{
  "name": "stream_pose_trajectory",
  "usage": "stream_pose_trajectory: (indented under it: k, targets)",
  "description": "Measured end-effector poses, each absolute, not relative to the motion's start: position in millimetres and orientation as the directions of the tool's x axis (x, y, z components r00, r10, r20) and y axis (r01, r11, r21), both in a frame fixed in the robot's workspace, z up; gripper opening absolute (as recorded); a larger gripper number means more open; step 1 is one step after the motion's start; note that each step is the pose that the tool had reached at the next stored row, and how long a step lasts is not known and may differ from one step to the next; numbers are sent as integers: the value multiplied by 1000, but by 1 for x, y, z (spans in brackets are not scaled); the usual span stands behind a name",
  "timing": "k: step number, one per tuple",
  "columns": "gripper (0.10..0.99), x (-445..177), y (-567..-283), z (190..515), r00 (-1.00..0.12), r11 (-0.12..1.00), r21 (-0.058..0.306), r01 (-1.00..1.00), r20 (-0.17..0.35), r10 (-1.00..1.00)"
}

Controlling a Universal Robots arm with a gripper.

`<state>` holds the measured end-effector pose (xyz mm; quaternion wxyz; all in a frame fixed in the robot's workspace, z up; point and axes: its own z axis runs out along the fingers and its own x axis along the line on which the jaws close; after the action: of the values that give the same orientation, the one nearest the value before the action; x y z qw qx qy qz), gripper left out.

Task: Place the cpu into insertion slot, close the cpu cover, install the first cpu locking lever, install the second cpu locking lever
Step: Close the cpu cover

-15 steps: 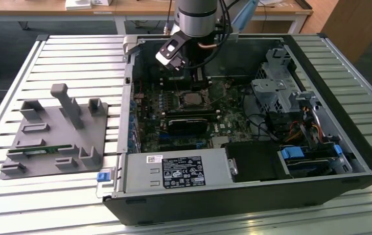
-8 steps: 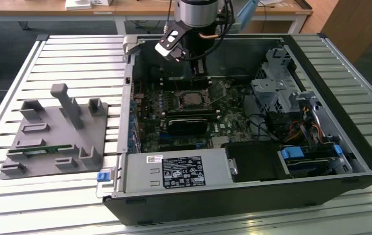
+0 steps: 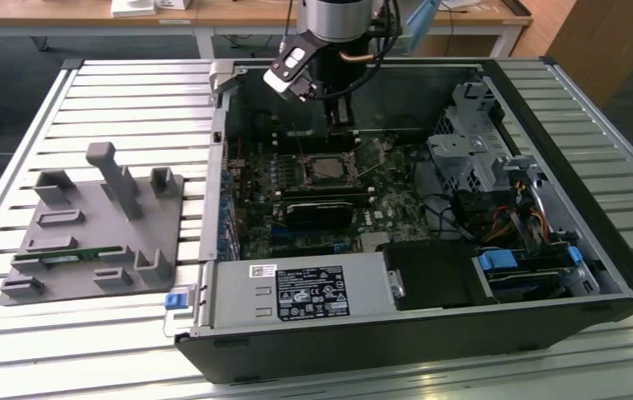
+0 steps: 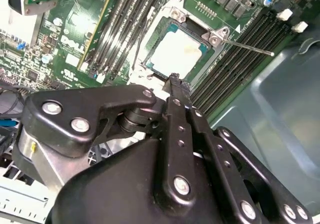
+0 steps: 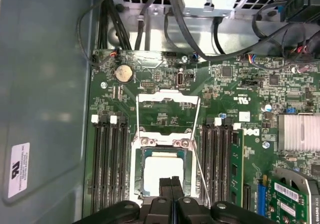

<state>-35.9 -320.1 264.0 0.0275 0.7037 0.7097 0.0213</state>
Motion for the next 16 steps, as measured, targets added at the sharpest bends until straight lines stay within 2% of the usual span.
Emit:
stream_pose_trajectory:
  k: [5,11,16]
  targets:
    - [106,-36,-321,264,-8,9,68,998,-9,1000]
    - [106,-22,-322,264,-8,9,36,999,-9,1000]
    - [106,-21,-322,277,-9,9,31,999,-5,1000]
